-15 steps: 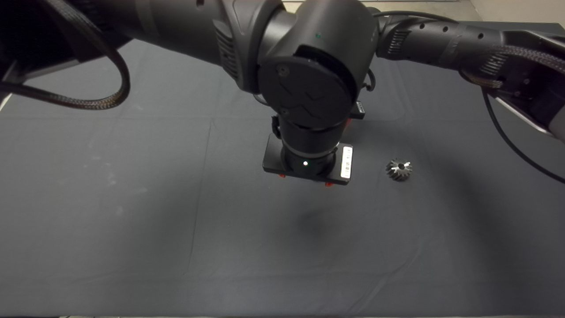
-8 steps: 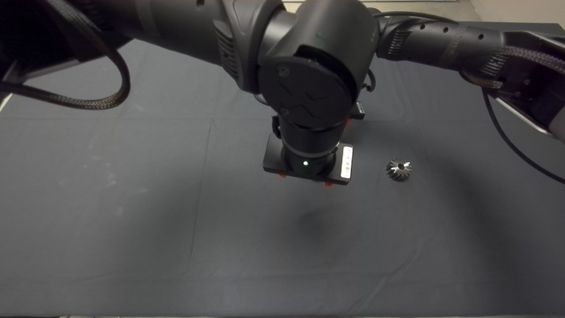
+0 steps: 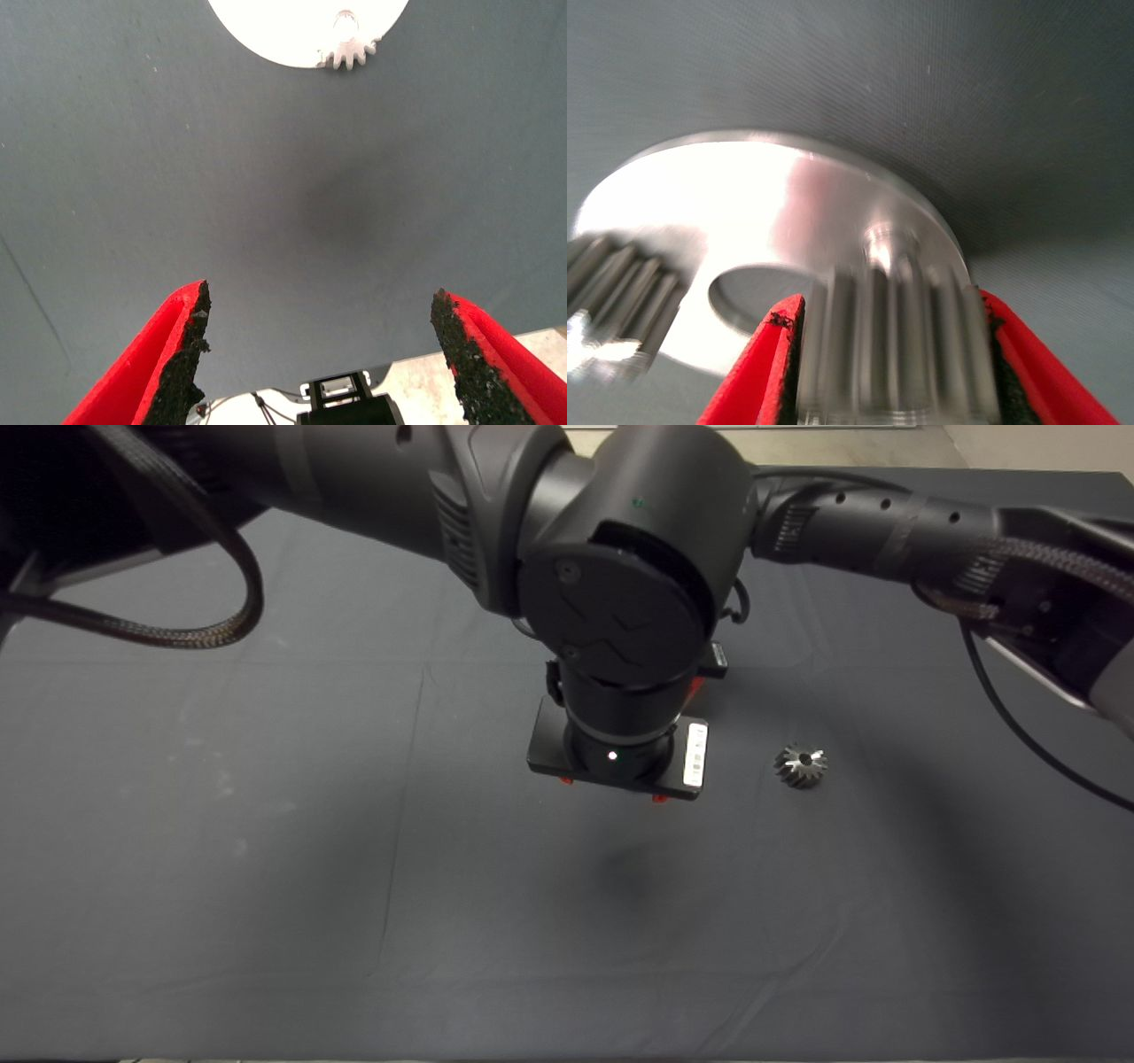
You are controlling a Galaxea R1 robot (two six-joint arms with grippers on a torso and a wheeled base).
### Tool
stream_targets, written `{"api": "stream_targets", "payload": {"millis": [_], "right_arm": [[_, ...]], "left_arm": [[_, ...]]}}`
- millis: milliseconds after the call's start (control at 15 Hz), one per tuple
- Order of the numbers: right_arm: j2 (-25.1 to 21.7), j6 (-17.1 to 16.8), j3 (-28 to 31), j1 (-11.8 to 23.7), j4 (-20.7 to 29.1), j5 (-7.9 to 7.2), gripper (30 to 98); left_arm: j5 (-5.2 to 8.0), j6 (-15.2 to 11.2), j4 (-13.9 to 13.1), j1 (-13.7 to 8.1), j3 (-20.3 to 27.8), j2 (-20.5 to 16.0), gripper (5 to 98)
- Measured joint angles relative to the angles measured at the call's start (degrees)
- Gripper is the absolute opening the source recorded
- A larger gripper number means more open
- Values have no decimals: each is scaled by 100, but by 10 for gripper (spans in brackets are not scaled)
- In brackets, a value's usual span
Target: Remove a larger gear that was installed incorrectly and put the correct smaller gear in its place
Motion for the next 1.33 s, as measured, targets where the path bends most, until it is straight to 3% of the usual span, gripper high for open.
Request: {"api": "stream_targets", "payload": {"millis": [67, 733, 933, 1000, 1133, 1333], "right_arm": [[1, -21, 18, -125, -10, -188, 462], [10, -2, 18, -102, -34, -192, 461], [-95, 150, 261, -3, -37, -121, 461], [-190, 270, 480, 118, -45, -128, 461], [-486, 669, 1322, 844, -95, -221, 460], [-777, 1320, 3232, 1982, -133, -233, 460]], "left_arm": [[6, 4, 0, -1, 0, 0, 635], [-2, 156, 2, 12, -83, -1, 635], [-2, 310, 0, 12, -260, -52, 635], [-2, 367, 0, 12, -348, -83, 635], [-2, 465, 0, 12, -433, -194, 635], [-15, 541, 0, 12, -329, -493, 635]]}}
